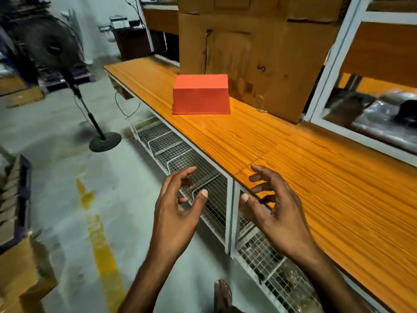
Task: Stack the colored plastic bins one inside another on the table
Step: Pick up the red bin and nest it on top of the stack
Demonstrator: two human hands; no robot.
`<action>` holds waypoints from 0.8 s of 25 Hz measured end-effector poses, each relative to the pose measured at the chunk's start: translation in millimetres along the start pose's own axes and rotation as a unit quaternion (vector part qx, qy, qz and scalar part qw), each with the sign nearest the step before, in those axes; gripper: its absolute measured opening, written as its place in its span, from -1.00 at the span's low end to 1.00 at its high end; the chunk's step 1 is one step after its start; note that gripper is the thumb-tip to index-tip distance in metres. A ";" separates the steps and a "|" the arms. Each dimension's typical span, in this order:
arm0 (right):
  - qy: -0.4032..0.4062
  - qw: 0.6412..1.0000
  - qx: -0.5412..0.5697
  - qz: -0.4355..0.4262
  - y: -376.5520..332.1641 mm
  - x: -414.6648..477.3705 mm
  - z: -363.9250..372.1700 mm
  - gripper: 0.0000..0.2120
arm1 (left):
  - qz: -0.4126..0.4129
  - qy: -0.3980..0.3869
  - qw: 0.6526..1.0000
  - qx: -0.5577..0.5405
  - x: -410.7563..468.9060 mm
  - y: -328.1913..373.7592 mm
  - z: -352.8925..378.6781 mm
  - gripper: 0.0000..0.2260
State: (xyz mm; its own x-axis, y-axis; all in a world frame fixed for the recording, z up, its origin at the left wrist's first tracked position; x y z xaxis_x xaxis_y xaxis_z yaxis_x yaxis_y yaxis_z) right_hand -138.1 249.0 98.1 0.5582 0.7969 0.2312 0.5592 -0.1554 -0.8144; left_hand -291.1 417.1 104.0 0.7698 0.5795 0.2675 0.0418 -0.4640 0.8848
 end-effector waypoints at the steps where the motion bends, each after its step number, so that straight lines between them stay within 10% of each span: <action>1: 0.001 1.000 0.006 -0.001 5.7 26.1 3.1 -0.46 | -0.002 0.000 1.000 -0.001 24.6 -9.2 -4.8 -0.60; 20: 0.074 0.992 0.015 0.100 102.6 495.7 126.3 -0.47 | 0.040 -0.129 0.990 -0.036 566.4 -213.5 -129.2 -0.70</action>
State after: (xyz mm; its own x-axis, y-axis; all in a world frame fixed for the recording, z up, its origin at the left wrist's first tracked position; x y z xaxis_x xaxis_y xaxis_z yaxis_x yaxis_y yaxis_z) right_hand 118.5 701.7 62.0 0.7412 0.6569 0.1383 0.4120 -0.2826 -0.8663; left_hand 53.7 931.0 115.9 0.9059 0.3487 0.2403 -0.0647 -0.4468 0.8923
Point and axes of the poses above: each hand's wrist, its own x-axis towards the middle knuckle, its own z-axis out of the palm, y = z × x, the point moved 4 cm from there along x, towards the middle knuckle, and after that the axes turned 13 degrees about -y, right-handed, at the moved point
